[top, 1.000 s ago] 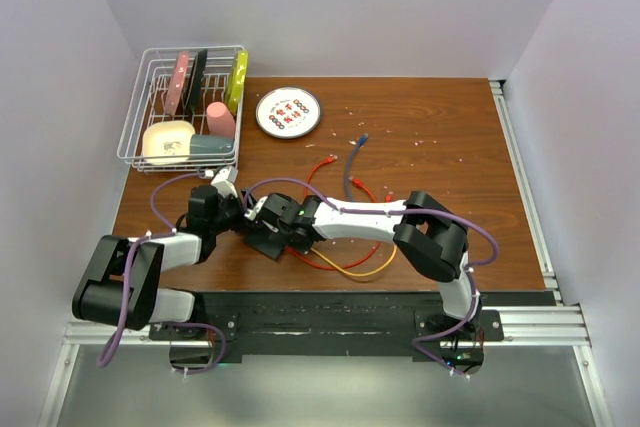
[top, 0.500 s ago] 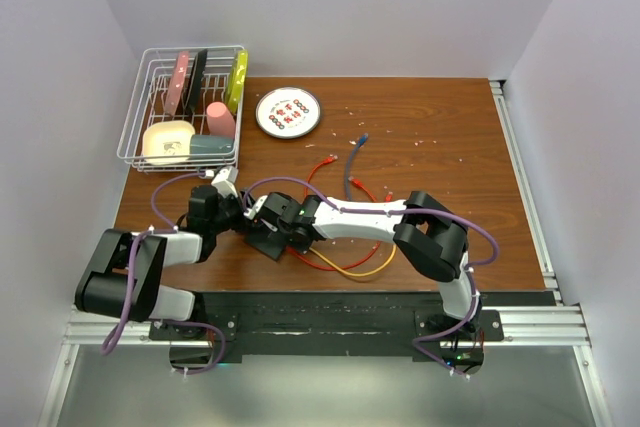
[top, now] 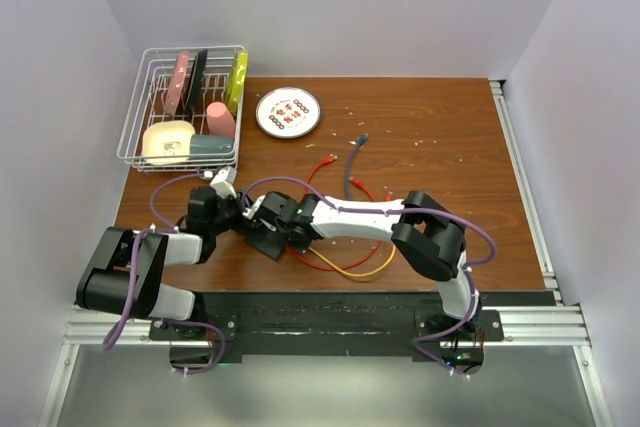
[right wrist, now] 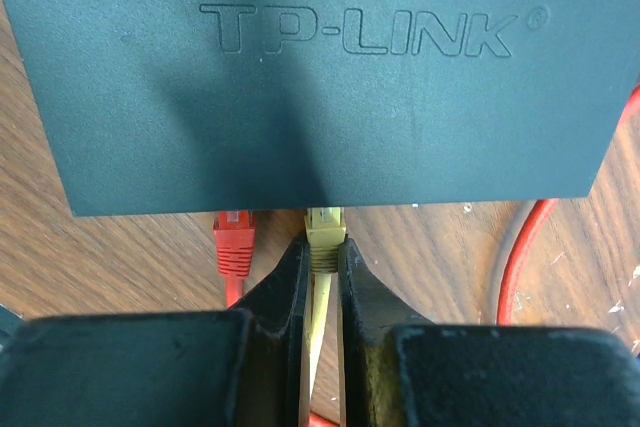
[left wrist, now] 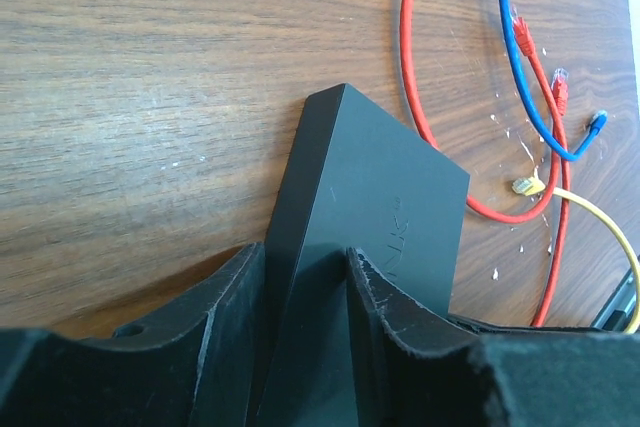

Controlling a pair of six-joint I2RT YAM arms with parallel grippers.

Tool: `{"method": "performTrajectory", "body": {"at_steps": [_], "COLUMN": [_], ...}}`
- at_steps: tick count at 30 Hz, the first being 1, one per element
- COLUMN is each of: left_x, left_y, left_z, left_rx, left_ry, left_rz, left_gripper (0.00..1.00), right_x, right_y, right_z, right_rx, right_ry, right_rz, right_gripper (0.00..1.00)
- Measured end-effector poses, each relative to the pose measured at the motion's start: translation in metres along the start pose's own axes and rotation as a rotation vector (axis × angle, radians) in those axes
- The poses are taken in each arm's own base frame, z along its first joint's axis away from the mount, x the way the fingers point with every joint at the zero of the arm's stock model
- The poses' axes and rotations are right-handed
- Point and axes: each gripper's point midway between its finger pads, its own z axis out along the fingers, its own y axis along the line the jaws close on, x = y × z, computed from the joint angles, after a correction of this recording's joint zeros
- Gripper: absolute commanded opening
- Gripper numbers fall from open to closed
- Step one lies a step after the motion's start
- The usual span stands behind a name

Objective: Insert the plug into the switch port

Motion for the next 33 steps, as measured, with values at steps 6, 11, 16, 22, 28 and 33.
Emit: {"method": "performTrajectory", "body": {"at_steps": [6, 11, 16, 22, 28, 33], "left_x": [-0.0024, -0.0026, -0.0021, -0.0013, -0.0021, -0.0023], "left_y": [0.0022, 0.0037, 0.0035, 0.0032, 0.0007, -0.0016], "left_z": [-0.0011, -0.0029, -0.0038, -0.0034, 0.0009, 0.004], "left_rx": [-0.003, -0.006, -0.002, 0.0, 0.0, 0.001], "left_ry": [-0.021, -0.035, -0.046, -0.054, -0.068, -0.077], "left_rz": [0.003, 0.005, -0.001, -0.008, -0.003, 0.0], "left_gripper": [0.36, 0.33, 0.29, 0.26, 0.2, 0.09], "right_x": [-0.005, -0.0071, -0.0076, -0.0077, -0.0096, -0.009], "right_y": [0.0009, 0.0013, 0.0011, -0.0007, -0.0031, -0.0057], "right_z": [0.003, 0.0027, 0.0034, 0.0041, 0.0034, 0.0036], "right_rx": [0.001, 0.002, 0.003, -0.005, -0.019, -0.019], "right_ry": [0.027, 0.037, 0.039, 0.04, 0.04, 0.05], "right_rz": [0.001, 0.011, 0.023, 0.043, 0.056, 0.062], "right_gripper": [0.0, 0.0, 0.0, 0.0, 0.0, 0.0]}}
